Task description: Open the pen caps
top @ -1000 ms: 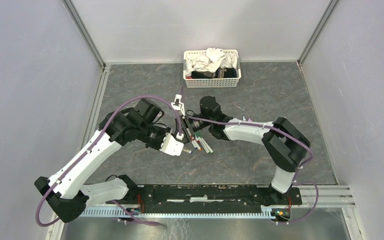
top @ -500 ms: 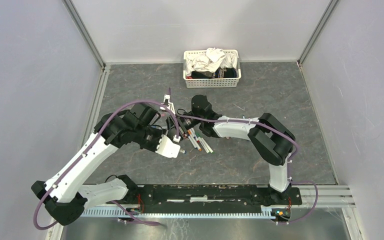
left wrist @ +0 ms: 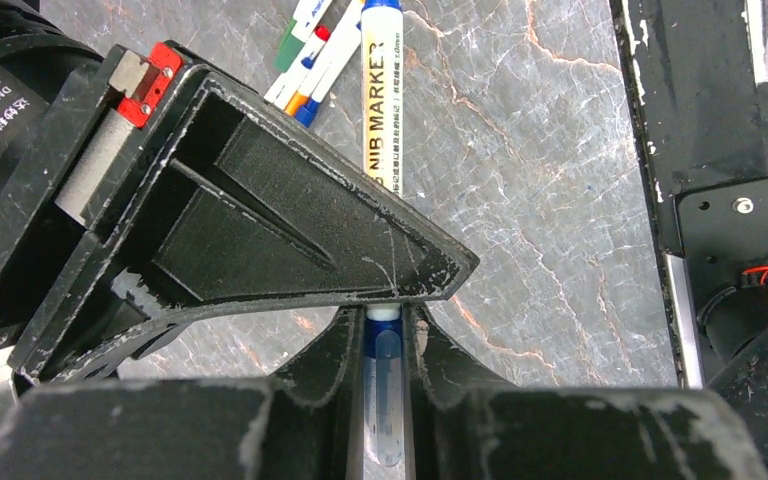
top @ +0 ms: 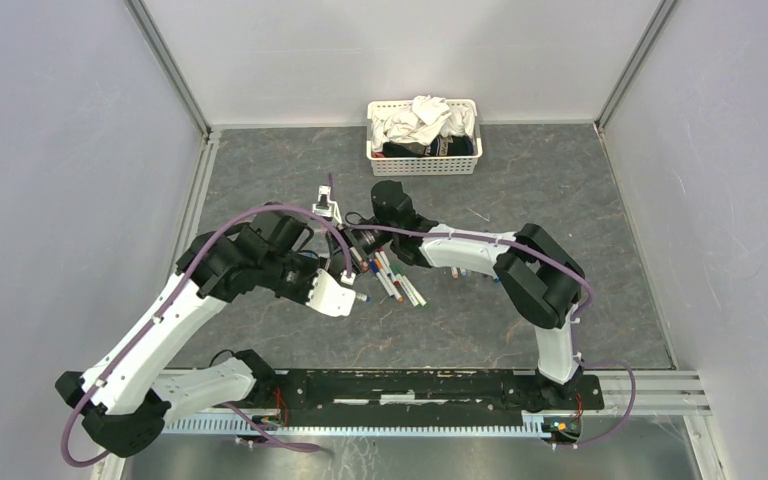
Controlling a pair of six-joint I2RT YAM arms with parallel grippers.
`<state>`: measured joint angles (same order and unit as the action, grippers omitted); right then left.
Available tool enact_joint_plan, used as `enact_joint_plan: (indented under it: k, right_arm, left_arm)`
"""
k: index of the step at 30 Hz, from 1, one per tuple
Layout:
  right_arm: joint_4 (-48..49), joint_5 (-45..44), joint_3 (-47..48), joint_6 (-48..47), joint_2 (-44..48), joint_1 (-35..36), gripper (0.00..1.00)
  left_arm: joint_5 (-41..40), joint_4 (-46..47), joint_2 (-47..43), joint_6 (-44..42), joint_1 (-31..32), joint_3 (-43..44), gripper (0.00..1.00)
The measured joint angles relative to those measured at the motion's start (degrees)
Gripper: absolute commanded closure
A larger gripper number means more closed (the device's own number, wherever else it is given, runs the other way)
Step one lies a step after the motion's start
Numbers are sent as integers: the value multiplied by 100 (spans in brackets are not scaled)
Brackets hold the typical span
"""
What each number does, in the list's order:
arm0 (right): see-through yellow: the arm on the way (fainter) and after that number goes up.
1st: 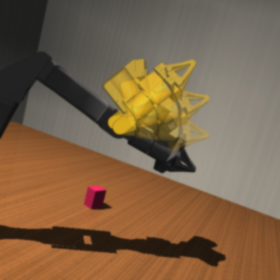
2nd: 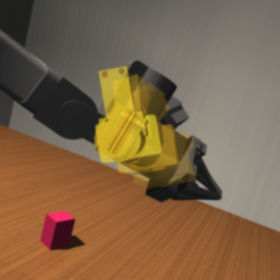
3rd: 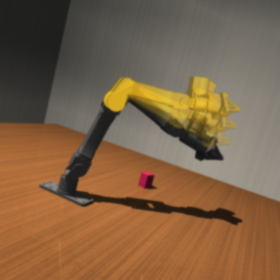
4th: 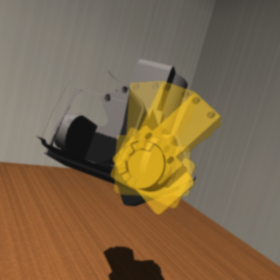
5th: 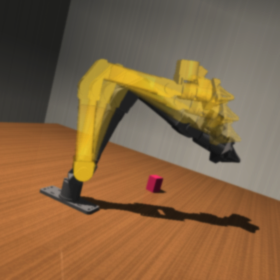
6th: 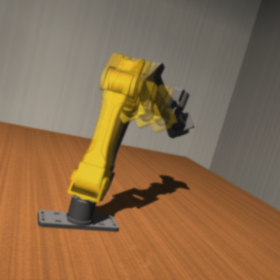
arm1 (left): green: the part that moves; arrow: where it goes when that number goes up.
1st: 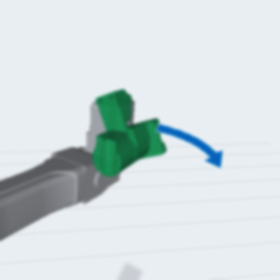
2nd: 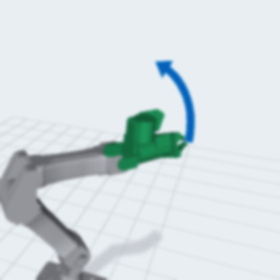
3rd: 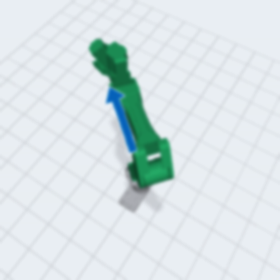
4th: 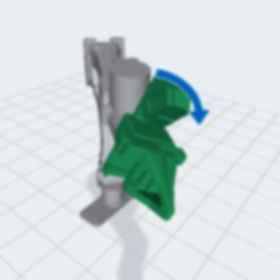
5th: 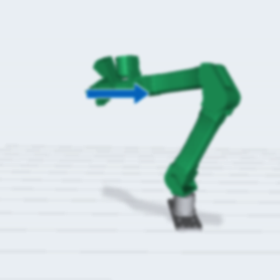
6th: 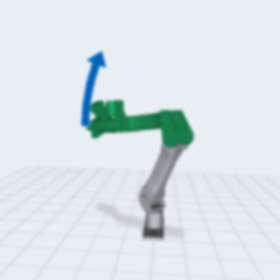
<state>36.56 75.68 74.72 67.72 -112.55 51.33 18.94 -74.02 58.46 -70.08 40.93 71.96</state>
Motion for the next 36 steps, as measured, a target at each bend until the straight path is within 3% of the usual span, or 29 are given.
enact_joint_plan:
  k: [3, 9, 10, 17, 24, 26, 28, 30, 33, 36]
  right_arm:
    - [-203, -59, 96, 61, -17, 4, 71]
    - [-553, -214, 168, -44, -28, 7, 92]
    - [-553, -214, 179, -50, -28, 7, 100]
    - [-713, -323, 190, -247, -2, 7, 100]
    - [-2516, -1154, 96, -1827, 595, -31, 100]
    - [-2973, -1897, -505, -2479, 1191, -68, 100]
    - [-2559, -3093, -2026, -2758, 2559, -173, 100]
    - [-2339, -3528, -3224, -2850, 3862, -505, 100]
    - [-3432, -3265, -4004, -3136, 4690, -1023, 100]
    - [-4144, -3067, -4081, -3311, 4323, -988, 100]
  left_arm:
    - [-142, -2, 20, -4, 44, 0, 98]
    - [-439, -28, 81, -4, 179, 13, 98]
    - [-492, -31, 90, -4, 197, 17, 98]
    - [-645, -109, 177, -7, 245, 87, 98]
    - [-859, -26, 251, -476, 332, 39, 98]
    - [-772, 168, 280, -1073, 111, -63, 98]
    - [286, 374, 601, -1950, -457, -50, 98]
    - [988, 334, 1040, -2612, -1156, 315, 98]
    - [90, 479, 1211, -3272, -2153, 772, 98]
    - [-415, 520, 828, -3620, -1998, 682, 98]
